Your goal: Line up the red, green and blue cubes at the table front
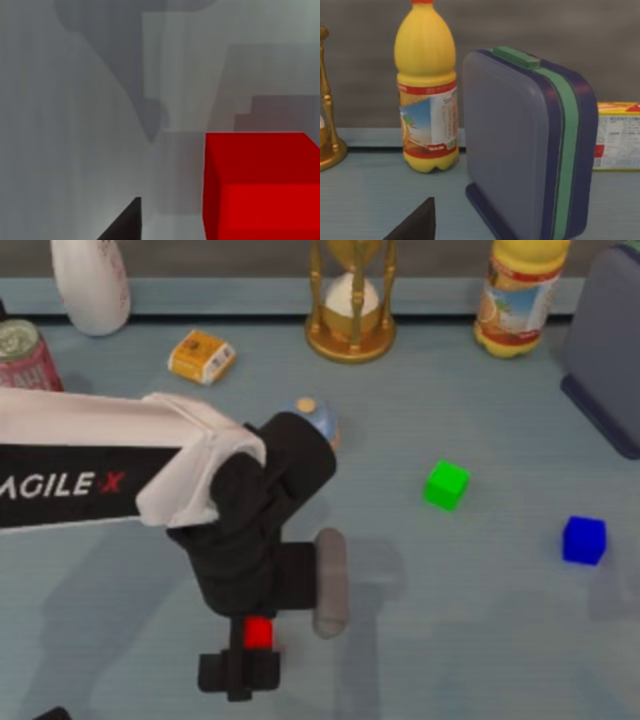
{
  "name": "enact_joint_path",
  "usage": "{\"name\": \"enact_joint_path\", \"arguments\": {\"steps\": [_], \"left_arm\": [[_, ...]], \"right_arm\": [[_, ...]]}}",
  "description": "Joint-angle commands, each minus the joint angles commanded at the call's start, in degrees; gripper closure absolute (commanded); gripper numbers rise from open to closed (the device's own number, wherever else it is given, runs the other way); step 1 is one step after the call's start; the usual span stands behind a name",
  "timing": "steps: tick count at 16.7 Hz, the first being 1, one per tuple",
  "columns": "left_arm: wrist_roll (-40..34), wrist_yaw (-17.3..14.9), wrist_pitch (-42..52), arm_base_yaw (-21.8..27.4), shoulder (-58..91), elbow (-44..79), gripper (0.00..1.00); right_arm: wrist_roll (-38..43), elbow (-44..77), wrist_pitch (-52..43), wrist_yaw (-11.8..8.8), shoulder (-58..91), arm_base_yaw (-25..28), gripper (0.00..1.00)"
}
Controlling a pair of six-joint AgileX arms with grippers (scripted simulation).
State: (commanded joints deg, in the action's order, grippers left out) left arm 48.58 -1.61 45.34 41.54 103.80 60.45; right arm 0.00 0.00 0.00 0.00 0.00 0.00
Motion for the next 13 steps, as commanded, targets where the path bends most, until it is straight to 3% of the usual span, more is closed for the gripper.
{"name": "enact_joint_path", "arguments": {"steps": [8, 13], "left_arm": [[0.02, 0.00, 0.20, -0.08, -0.08, 0.19, 0.00], [0.34, 0.06, 9.27, -0.62, -3.12, 5.69, 0.00]], "right_arm": [[0.00, 0.00, 0.00, 0.00, 0.00, 0.00, 0.00], [0.00, 0.00, 0.00, 0.00, 0.00, 0.00, 0.00]]}}
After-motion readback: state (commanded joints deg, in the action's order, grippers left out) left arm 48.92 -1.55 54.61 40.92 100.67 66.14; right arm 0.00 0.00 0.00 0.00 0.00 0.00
